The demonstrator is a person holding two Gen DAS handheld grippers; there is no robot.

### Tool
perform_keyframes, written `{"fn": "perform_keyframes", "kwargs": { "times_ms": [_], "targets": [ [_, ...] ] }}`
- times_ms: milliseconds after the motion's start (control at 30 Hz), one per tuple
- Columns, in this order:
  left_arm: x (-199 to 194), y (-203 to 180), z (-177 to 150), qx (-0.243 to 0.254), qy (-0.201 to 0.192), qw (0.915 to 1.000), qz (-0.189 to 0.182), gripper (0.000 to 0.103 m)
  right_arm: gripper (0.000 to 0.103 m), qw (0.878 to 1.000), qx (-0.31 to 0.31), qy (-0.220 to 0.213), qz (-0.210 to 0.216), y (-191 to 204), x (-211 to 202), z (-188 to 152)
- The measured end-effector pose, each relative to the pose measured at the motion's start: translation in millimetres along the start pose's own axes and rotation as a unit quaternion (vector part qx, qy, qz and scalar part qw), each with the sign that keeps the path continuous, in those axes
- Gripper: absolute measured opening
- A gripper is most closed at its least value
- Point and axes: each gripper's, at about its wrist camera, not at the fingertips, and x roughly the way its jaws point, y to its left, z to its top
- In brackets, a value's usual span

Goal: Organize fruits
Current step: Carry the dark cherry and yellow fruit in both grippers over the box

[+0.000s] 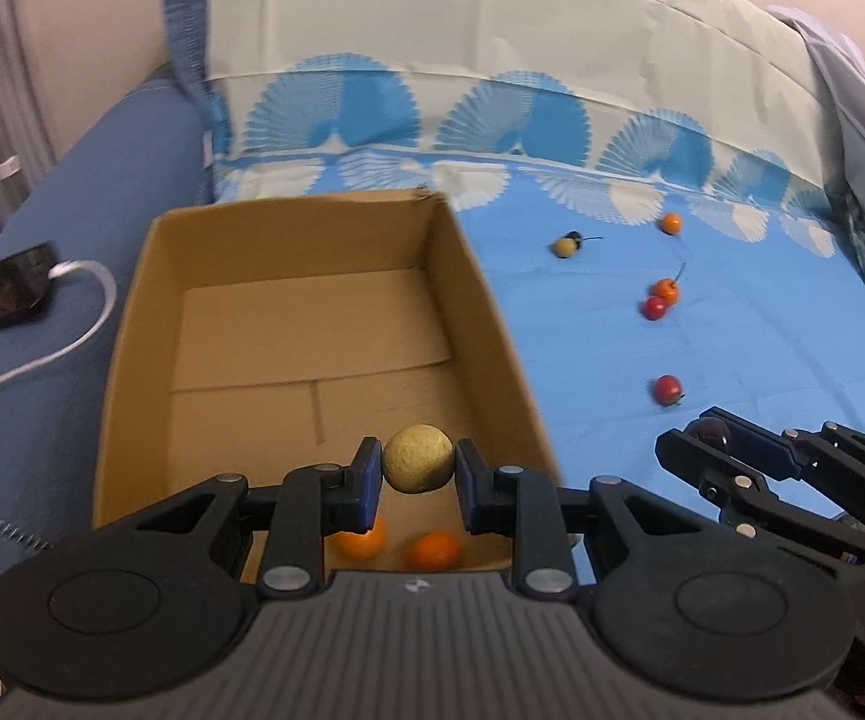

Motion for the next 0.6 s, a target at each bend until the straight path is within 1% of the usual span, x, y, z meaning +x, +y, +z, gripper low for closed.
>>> {"fn": "perform_keyframes", "kwargs": {
  "times_ms": [267,467,600],
  "targets": [
    [-7.6,47.0,-21.9,-0.038,0.003,0.9993,0.001,0.029,0.029,0.999,-0.023,0.027,0.019,44.2,14.3,5.6],
    [0.6,71.7,-25.2,-0.062,0.01,0.998,0.003,0.029,0.029,0.998,-0.044,0.036,0.026,63.1,28.8,11.2],
    [10.2,80.9,-23.2,-0.069,0.016,0.9974,0.006,0.029,0.029,0.997,-0.052,0.044,0.03,70.6,39.8,12.7]
  ]
}}
